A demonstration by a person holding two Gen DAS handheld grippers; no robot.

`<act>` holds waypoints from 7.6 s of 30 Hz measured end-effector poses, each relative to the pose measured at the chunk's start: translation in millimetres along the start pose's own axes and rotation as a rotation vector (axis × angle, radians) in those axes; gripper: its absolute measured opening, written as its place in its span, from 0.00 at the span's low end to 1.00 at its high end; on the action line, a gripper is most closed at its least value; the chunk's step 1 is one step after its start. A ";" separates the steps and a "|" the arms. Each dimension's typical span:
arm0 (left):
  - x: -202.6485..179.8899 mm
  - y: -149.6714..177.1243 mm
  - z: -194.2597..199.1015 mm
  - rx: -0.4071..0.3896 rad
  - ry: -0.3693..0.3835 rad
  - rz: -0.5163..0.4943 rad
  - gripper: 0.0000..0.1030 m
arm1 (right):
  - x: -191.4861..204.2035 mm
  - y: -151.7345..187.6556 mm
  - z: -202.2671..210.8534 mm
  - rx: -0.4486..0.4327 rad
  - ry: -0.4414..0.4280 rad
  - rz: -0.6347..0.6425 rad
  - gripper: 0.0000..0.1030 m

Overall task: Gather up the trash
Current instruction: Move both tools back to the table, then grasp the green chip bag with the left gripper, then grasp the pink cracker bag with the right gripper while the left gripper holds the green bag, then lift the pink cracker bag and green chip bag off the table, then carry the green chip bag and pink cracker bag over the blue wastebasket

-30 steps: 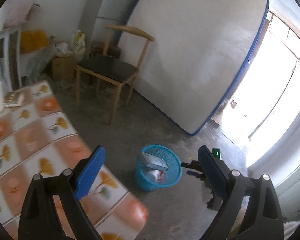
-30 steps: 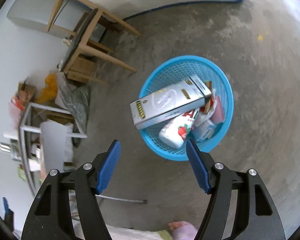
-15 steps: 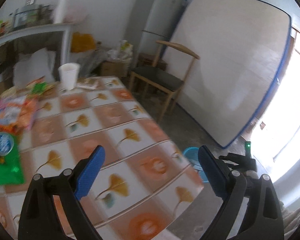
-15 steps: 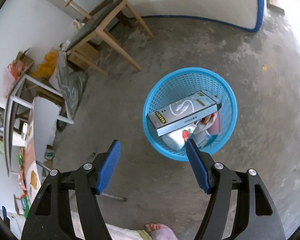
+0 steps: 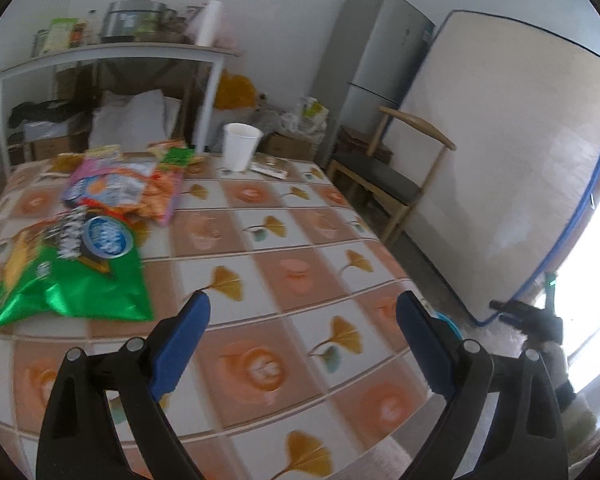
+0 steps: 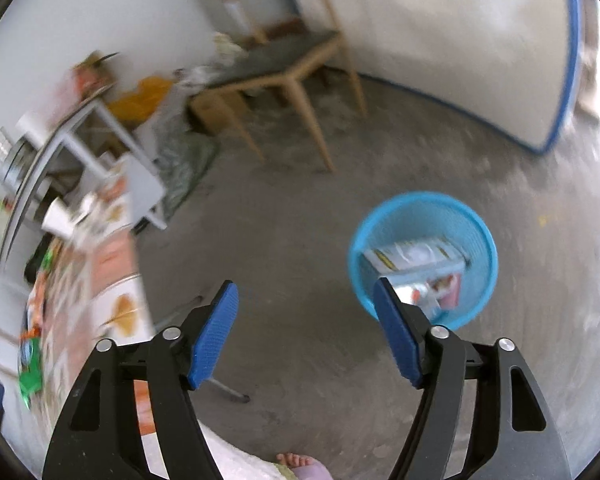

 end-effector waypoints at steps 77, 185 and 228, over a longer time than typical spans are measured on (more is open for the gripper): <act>233.0 76.5 68.8 -0.047 -0.171 0.855 0.28 | 546.4 189.1 -103.7 0.494 -0.407 0.885 0.21; 188.5 -1.8 70.6 -0.174 -0.008 0.686 0.23 | 357.1 85.3 -8.1 0.562 -0.724 0.087 0.10; 157.4 -21.0 69.3 -0.199 0.051 0.625 0.23 | 329.1 70.6 8.1 0.508 -0.733 0.026 0.10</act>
Point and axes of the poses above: each gripper's, at about its wrist camera, not at the fingertips, and z roughly against the way its jaws point, x to its left, y to its underside, the point moved 9 cm from there along -z, roughly the way its jaws point, and after that the axes turned 4 degrees about -x, right-handed, at the moved point
